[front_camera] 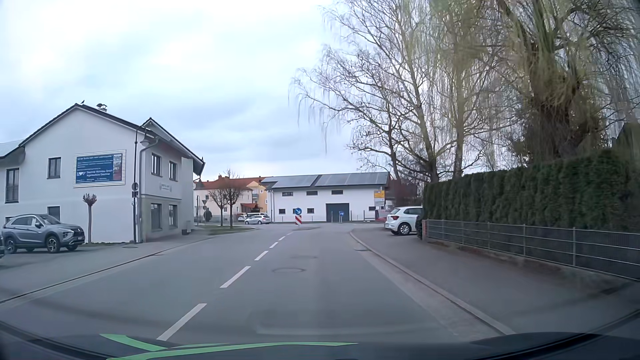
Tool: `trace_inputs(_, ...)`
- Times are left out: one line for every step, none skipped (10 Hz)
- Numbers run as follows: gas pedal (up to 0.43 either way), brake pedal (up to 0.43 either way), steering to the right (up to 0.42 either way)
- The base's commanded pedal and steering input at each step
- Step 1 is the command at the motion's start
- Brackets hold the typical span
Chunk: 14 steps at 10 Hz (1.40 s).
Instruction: Follow the waypoints while adhering to traffic rules and regulations
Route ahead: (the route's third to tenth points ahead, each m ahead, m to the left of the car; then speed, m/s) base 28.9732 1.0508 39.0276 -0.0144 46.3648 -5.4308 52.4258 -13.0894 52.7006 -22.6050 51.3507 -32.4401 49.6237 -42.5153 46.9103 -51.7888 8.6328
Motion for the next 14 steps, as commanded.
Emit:
trace_inputs(0.000, 0.000, 0.000)
trace_inputs(0.000, 0.000, 0.000)
trace_inputs(0.000, 0.000, 0.000)
trace_inputs(0.000, 0.000, 0.000)
trace_inputs(0.000, 0.000, 0.000)
trace_inputs(0.000, 0.000, 0.000)
trace_inputs(0.000, 0.000, 0.000)
trace_inputs(0.000, 0.012, 0.000)
trace_inputs(0.000, 0.024, 0.000)
trace_inputs(0.000, 0.043, 0.000)
trace_inputs(0.000, 0.055, 0.000)
trace_inputs(0.000, 0.073, 0.001)
trace_inputs(0.000, 0.085, 0.001)
trace_inputs(0.000, 0.085, 0.001)
